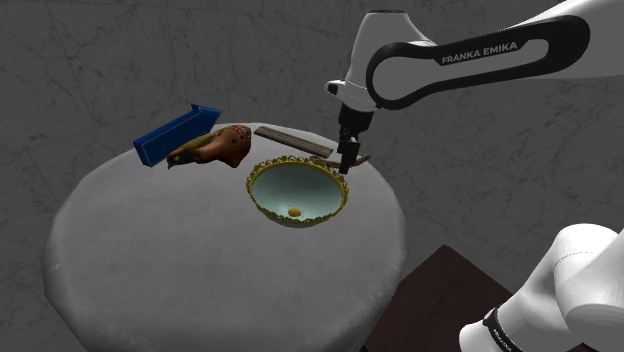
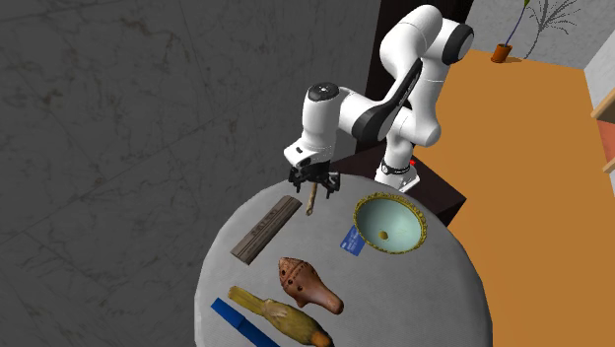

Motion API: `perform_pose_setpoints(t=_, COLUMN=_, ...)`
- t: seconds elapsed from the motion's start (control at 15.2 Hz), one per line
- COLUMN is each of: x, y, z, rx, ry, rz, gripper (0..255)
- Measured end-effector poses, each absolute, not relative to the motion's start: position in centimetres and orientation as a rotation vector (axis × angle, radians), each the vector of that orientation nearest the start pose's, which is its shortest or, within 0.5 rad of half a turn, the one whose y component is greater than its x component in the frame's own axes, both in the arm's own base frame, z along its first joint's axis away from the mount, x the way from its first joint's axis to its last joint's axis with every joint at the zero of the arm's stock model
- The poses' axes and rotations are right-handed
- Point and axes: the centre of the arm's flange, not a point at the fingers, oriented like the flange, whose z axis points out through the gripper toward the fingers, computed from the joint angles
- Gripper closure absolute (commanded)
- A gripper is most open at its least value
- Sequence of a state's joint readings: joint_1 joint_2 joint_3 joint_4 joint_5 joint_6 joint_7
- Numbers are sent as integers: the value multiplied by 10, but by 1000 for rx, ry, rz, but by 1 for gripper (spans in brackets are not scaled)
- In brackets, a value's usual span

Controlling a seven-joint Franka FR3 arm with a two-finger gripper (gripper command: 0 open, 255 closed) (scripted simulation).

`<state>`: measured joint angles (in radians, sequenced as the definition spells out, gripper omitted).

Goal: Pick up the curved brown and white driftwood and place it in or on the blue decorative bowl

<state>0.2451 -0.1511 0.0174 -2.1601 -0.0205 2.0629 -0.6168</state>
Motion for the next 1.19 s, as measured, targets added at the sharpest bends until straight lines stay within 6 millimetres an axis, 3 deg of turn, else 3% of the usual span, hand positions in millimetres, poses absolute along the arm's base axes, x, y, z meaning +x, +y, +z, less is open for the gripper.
perform_pose_setpoints(t=0.2, x=493, y=132, z=467, rx=-2863, ry=-1363, rz=-78, gripper=0)
perform_pose_setpoints(t=0.26, x=493, y=132, z=467, rx=-2863, ry=-1363, rz=-78, gripper=255)
perform_pose_setpoints(t=0.92, x=493, y=132, z=467, rx=-2863, ry=-1363, rz=-78, gripper=255)
perform_pose_setpoints(t=1.19, x=494, y=132, z=482, rx=-2863, ry=-1362, rz=-79, gripper=255)
